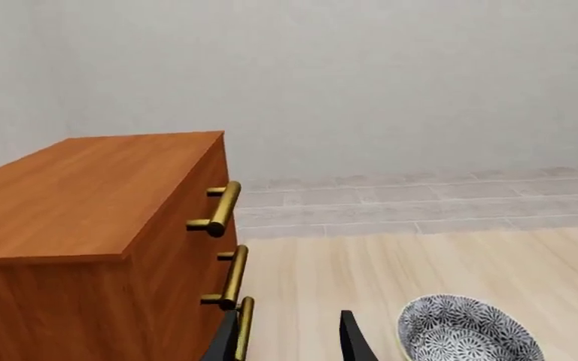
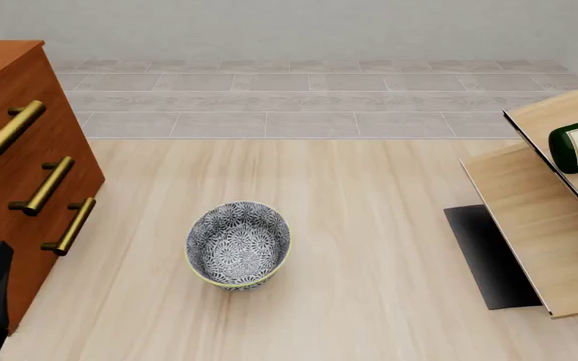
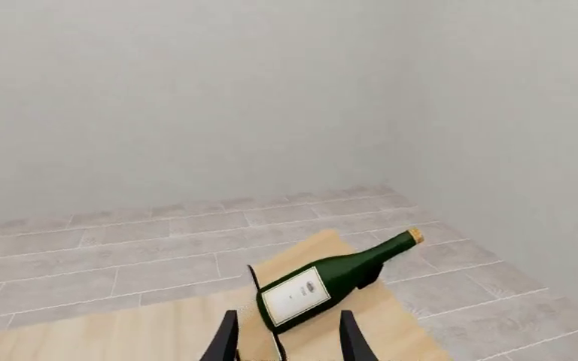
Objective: Put the wine bottle on the wine rack.
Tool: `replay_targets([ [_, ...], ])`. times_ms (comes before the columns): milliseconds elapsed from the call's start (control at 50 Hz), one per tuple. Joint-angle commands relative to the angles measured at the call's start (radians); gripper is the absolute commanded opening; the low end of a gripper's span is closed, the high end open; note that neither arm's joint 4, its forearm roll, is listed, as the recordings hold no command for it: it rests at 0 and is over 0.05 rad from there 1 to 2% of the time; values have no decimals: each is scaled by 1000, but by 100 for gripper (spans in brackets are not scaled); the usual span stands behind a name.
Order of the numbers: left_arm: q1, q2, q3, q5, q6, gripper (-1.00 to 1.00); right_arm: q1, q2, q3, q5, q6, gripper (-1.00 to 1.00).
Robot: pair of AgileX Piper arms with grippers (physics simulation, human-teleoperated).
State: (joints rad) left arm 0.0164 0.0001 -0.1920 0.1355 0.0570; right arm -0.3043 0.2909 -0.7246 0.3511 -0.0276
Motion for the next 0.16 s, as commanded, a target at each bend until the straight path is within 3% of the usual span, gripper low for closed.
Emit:
replay_targets([
  [20,3,0,-22,17,8,100,30,-53,0,44,-26,100],
  [160,8,0,-38,32,14,100,42,-77,12,65,-24,100],
])
